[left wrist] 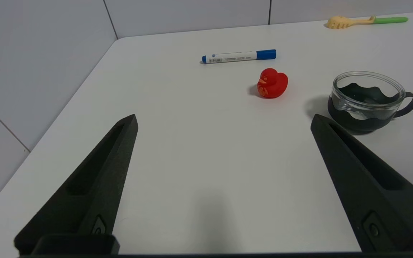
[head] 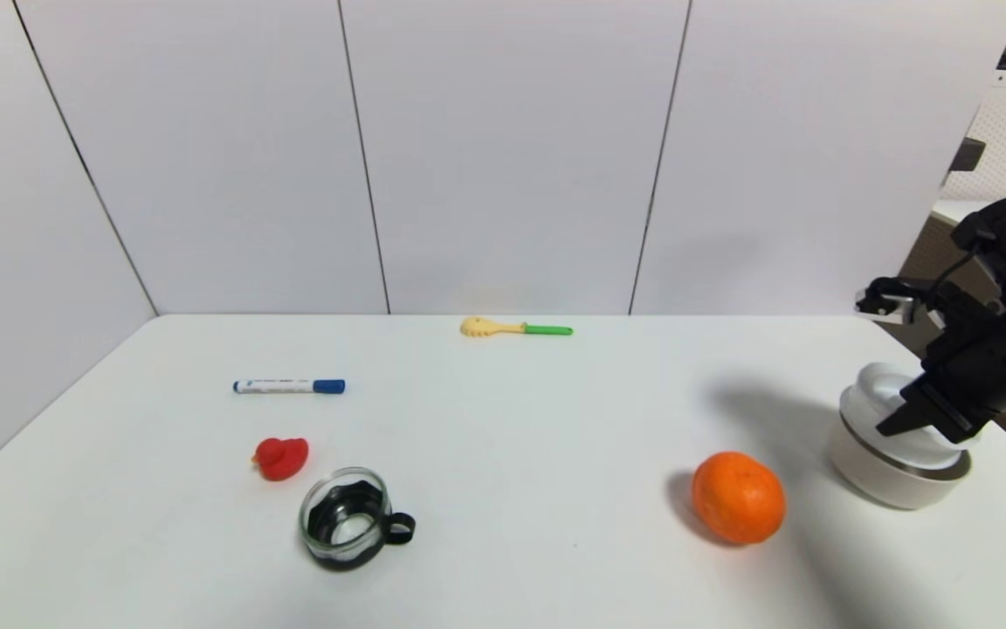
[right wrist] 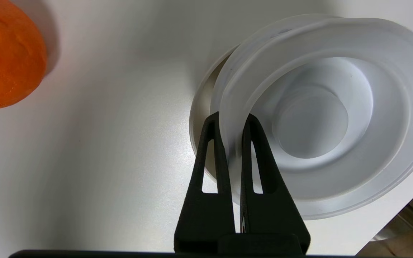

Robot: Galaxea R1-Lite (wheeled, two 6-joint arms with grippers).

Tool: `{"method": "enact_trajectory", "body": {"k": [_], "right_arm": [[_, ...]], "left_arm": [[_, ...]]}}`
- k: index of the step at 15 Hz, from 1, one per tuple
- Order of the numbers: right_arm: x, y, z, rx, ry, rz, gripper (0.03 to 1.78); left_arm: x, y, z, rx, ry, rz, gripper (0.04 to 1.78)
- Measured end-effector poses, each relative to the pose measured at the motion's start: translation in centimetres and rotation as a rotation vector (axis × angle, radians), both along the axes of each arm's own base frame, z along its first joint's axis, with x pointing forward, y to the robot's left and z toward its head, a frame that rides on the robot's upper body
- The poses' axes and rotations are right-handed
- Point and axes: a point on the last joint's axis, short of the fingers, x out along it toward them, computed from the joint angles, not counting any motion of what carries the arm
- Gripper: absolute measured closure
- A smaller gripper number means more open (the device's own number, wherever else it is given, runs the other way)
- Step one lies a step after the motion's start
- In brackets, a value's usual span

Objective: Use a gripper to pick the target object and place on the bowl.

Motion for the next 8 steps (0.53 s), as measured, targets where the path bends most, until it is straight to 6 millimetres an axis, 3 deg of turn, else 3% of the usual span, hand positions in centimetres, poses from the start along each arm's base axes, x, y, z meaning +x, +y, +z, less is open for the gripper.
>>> {"method": "enact_trajectory", "body": {"k": [8], "right_arm": [[-0.30, -0.06, -0.50, -0.001, 0.024, 0.008, 1.69]], "left_arm": [[0.00, 0.00, 0.00, 0.000, 0.000, 0.000, 0.11]]}}
